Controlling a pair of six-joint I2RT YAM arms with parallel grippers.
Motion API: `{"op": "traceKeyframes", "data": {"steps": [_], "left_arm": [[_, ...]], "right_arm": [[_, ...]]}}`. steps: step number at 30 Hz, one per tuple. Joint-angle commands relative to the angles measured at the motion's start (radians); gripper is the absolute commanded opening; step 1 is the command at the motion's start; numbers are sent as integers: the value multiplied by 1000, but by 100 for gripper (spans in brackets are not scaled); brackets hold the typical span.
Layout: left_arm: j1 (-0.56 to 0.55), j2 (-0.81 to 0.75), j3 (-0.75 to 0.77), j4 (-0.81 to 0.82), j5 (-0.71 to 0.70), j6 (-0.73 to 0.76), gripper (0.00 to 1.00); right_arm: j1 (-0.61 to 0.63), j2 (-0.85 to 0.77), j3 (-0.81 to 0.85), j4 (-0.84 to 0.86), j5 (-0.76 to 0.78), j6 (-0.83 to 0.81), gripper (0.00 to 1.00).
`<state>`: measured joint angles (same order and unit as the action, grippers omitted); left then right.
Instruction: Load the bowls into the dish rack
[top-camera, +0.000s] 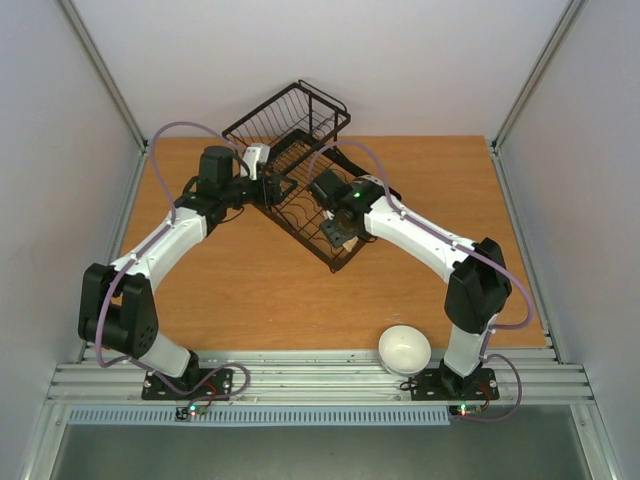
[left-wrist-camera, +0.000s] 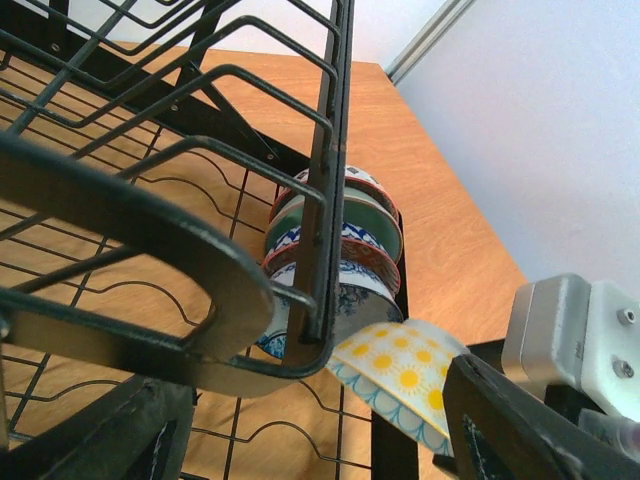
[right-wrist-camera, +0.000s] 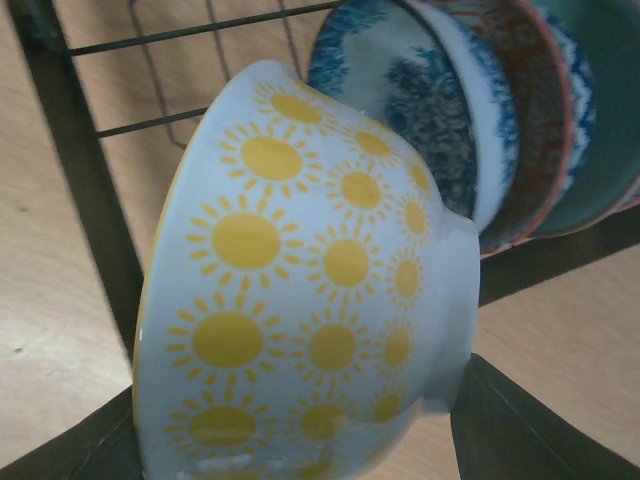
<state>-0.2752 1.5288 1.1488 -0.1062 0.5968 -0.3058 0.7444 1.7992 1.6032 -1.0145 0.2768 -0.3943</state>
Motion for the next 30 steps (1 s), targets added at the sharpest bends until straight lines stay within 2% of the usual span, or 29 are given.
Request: {"op": "traceKeyframes", "data": {"steps": [1, 10, 30], "left_arm": [[1, 11, 37, 15, -6, 12, 69], [1, 14, 36, 13, -3, 15, 69], [2, 31, 42, 9, 0, 16, 69]], "right_arm": [[18, 11, 52, -30, 164, -42, 1], [44, 138, 81, -30, 248, -52, 1], [82, 235, 123, -27, 231, -67, 1]]}}
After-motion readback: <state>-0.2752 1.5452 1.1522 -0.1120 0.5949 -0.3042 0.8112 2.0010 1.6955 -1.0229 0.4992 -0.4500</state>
